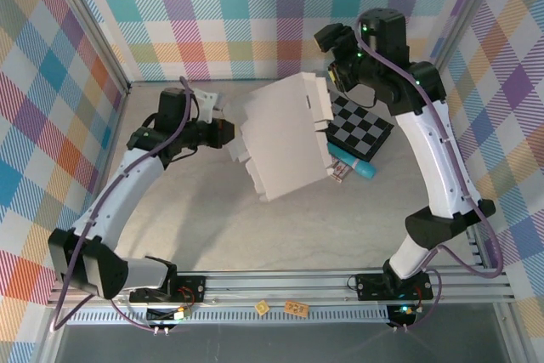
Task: Fold the paper box
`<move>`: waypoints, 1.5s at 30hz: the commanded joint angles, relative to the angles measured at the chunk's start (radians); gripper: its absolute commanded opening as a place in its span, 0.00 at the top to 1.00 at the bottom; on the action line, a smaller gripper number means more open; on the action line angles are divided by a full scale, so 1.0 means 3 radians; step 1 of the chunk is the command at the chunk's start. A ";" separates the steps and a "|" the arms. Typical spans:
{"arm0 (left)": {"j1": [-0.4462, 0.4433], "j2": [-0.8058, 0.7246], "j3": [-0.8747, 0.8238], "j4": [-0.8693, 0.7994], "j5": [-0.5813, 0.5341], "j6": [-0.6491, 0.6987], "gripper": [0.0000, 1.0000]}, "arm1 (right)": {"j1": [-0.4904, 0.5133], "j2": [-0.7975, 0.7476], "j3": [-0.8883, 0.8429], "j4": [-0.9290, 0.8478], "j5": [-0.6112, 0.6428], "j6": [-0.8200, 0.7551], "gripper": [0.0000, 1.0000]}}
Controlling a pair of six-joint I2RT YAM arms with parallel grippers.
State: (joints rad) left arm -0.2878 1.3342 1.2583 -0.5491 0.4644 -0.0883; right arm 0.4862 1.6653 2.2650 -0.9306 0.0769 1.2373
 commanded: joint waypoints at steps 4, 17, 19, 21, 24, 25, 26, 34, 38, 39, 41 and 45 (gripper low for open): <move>0.0085 0.0184 -0.0287 -0.0338 -0.0367 0.0088 1.00 | 0.0048 0.0180 -0.0460 0.0026 -0.0431 0.0097 0.29; 0.0080 -0.0044 -0.0784 0.0243 -0.0272 0.0381 1.00 | 0.0580 0.0845 -0.0884 0.0436 -0.0570 0.1315 0.35; 0.0080 -0.0092 -0.0826 0.0263 -0.0294 0.0384 1.00 | 0.0592 0.0961 -0.0791 0.0430 -0.0603 0.1371 0.35; 0.0080 -0.0145 -0.0837 0.0256 -0.0313 0.0396 1.00 | 0.0604 0.1079 -0.0633 0.0275 -0.0603 0.1406 0.36; 0.0080 -0.0177 -0.0836 0.0237 -0.0316 0.0435 1.00 | 0.0623 0.1165 -0.0606 0.0217 -0.0633 0.1486 0.38; 0.0080 -0.0178 -0.0830 0.0233 -0.0321 0.0440 1.00 | 0.0628 0.1189 -0.0611 0.0207 -0.0645 0.1515 0.39; 0.0080 -0.0177 -0.0815 0.0228 -0.0317 0.0451 1.00 | 0.0625 0.1210 -0.0628 0.0245 -0.0659 0.1525 0.41; 0.0065 -0.0175 -0.0774 0.0225 -0.0316 0.0472 1.00 | 0.0634 0.1295 -0.0612 0.0415 -0.0679 0.1569 0.55; 0.0060 -0.0177 -0.0762 0.0225 -0.0311 0.0475 1.00 | 0.0645 0.1333 -0.0624 0.0414 -0.0755 0.1585 0.60; 0.0059 -0.0178 -0.0755 0.0225 -0.0315 0.0476 1.00 | 0.0645 0.1344 -0.0626 0.0434 -0.0757 0.1587 0.60; 0.0055 -0.0178 -0.0749 0.0215 -0.0308 0.0484 1.00 | 0.0642 0.1363 -0.0621 0.0492 -0.0774 0.1602 0.61; 0.0054 -0.0190 -0.0752 0.0214 -0.0320 0.0480 1.00 | 0.0655 0.1387 -0.0606 0.0515 -0.0785 0.1647 0.65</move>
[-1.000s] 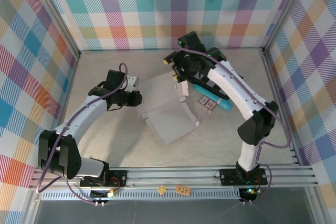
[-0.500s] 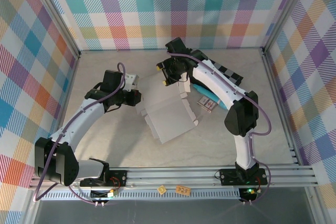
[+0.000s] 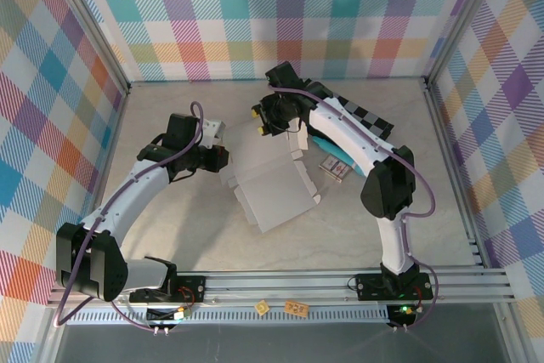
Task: Fold the paper box
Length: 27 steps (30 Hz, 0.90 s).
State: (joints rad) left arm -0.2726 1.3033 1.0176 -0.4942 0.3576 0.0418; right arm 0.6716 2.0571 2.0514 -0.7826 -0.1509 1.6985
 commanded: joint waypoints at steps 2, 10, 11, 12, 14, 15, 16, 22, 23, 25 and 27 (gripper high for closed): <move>0.0003 -0.0094 0.0051 0.0036 0.0035 0.0042 1.00 | 0.0040 0.0089 0.0106 0.0023 -0.0029 0.0112 0.68; -0.0002 -0.0107 0.0057 0.0039 0.0040 0.0040 1.00 | 0.0044 0.0122 0.0101 0.0021 -0.0025 0.0106 0.80; -0.0002 -0.0111 0.0055 0.0042 0.0043 0.0042 1.00 | 0.0047 0.0114 0.0103 0.0024 -0.0019 0.0102 0.82; -0.0002 -0.0108 0.0052 0.0042 0.0040 0.0040 1.00 | 0.0049 0.0117 0.0103 0.0026 -0.0019 0.0098 0.85; -0.0002 -0.0121 0.0045 0.0051 0.0040 0.0039 1.00 | 0.0047 0.0114 0.0101 0.0019 -0.0019 0.0097 0.91; -0.0003 -0.0134 0.0034 0.0064 0.0037 0.0030 1.00 | 0.0047 0.0113 0.0097 0.0020 -0.0024 0.0094 0.96; -0.0004 -0.0141 0.0026 0.0072 0.0033 0.0022 1.00 | 0.0047 0.0112 0.0091 0.0021 -0.0024 0.0096 0.98; 0.0009 -0.0385 0.0108 0.0165 -0.0001 -0.0463 0.64 | 0.0042 0.0052 0.0034 0.0103 0.0084 0.0132 1.00; 0.0009 -0.0481 0.0101 0.0241 -0.0009 -0.0685 0.58 | 0.0037 0.0039 0.0014 0.0144 0.0102 0.0152 1.00; 0.0010 -0.0676 0.0101 0.0360 -0.0042 -0.1228 0.51 | 0.0027 0.0031 0.0004 0.0189 0.0128 0.0183 1.00; 0.0009 -0.0827 0.0095 0.0476 0.0027 -0.1699 0.49 | 0.0026 0.0026 0.0009 0.0216 0.0149 0.0197 1.00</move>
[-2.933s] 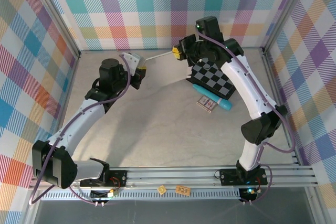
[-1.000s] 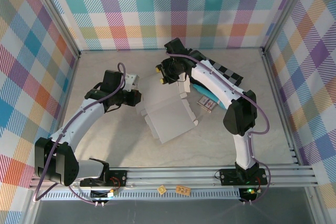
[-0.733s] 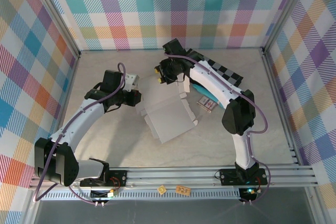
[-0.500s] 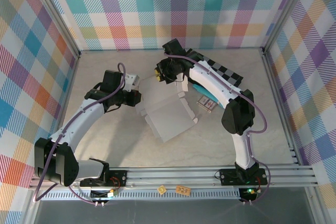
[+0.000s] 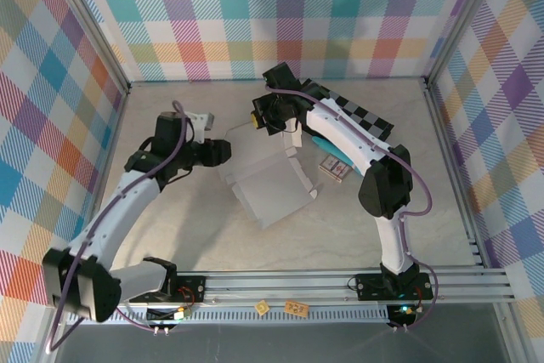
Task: Fold the paper box
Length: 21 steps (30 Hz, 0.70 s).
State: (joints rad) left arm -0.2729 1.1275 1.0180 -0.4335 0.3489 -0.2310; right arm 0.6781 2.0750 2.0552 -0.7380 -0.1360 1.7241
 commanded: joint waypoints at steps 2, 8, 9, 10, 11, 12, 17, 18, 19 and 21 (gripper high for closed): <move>0.0014 -0.0305 0.0159 0.0180 -0.0024 -0.1244 0.50 | 0.0005 -0.0039 -0.0001 0.0099 0.0109 0.0128 1.00; -0.0014 0.0061 0.0590 -0.0415 0.0018 -0.2431 0.54 | 0.0002 -0.0035 0.0001 0.0178 0.0116 0.0174 1.00; -0.0021 0.0121 0.0706 -0.0542 -0.0047 -0.2503 0.54 | 0.0005 -0.0039 0.0001 0.0184 0.0120 0.0177 1.00; -0.0021 0.0171 0.0797 -0.0693 -0.0132 -0.2615 0.54 | 0.0006 -0.0039 0.0001 0.0182 0.0126 0.0178 1.00; -0.0021 0.0221 0.0862 -0.0714 -0.0153 -0.2688 0.54 | 0.0006 -0.0039 -0.0003 0.0189 0.0126 0.0173 1.00; -0.0024 0.0265 0.0907 -0.0677 -0.0134 -0.2751 0.54 | 0.0005 -0.0034 0.0000 0.0197 0.0122 0.0177 1.00; -0.0092 0.0489 0.1108 -0.0915 -0.0311 -0.2840 0.54 | 0.0001 -0.0029 -0.0004 0.0218 0.0101 0.0186 1.00; -0.0092 0.0498 0.1112 -0.0904 -0.0383 -0.2820 0.53 | -0.0001 -0.0029 -0.0005 0.0223 0.0093 0.0185 1.00; -0.0091 0.0513 0.1107 -0.0847 -0.0405 -0.2824 0.53 | 0.0001 -0.0033 -0.0005 0.0227 0.0085 0.0182 1.00; -0.0092 0.0597 0.1142 -0.0802 -0.0391 -0.2805 0.53 | -0.0001 -0.0042 -0.0010 0.0226 0.0071 0.0181 1.00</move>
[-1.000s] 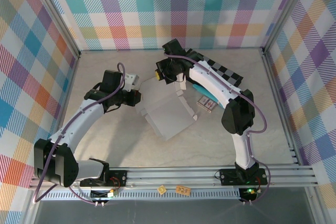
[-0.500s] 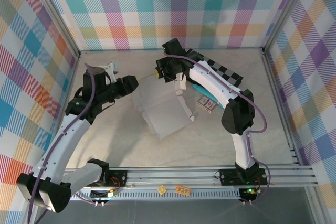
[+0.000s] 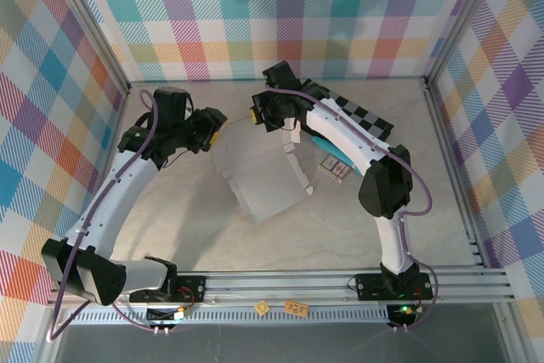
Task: Fold the paper box
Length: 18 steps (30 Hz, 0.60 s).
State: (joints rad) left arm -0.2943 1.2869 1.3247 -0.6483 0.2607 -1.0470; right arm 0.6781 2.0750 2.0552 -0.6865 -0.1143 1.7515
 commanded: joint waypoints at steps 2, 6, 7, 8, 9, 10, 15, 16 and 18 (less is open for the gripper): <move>-0.0026 0.0153 0.0162 -0.0087 -0.0079 -0.0037 0.52 | 0.0000 -0.0045 -0.0021 0.0068 -0.0008 0.0093 1.00; -0.0026 0.0246 0.0118 0.0113 -0.0085 -0.0016 0.51 | -0.0003 -0.0059 -0.0029 0.0084 -0.0023 0.0090 1.00; -0.0034 0.0273 0.0110 0.0193 -0.0055 -0.0027 0.51 | -0.0001 -0.0060 -0.0027 0.0089 -0.0032 0.0092 1.00; -0.0044 0.0322 0.0110 0.0259 0.0001 -0.0044 0.50 | -0.0002 -0.0062 -0.0034 0.0089 -0.0038 0.0089 1.00; -0.0059 0.0379 0.0132 0.0303 0.0055 -0.0051 0.50 | 0.0006 -0.0065 -0.0035 0.0094 -0.0043 0.0090 1.00; -0.0082 0.0419 0.0156 0.0336 0.0076 -0.0054 0.50 | 0.0005 -0.0065 -0.0036 0.0098 -0.0049 0.0095 1.00; -0.0187 0.0523 0.0202 0.0531 0.0088 -0.0094 0.51 | 0.0005 -0.0075 -0.0050 0.0112 -0.0054 0.0091 1.00; -0.0195 0.0541 0.0212 0.0557 0.0090 -0.0089 0.54 | 0.0006 -0.0080 -0.0049 0.0114 -0.0054 0.0089 1.00; -0.0200 0.0553 0.0217 0.0615 0.0094 -0.0076 0.64 | 0.0003 -0.0090 -0.0062 0.0106 -0.0049 0.0094 1.00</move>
State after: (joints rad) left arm -0.3431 1.4498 1.3529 -0.5270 0.2646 -1.0660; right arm 0.6743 2.0750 2.0476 -0.6701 -0.1169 1.7588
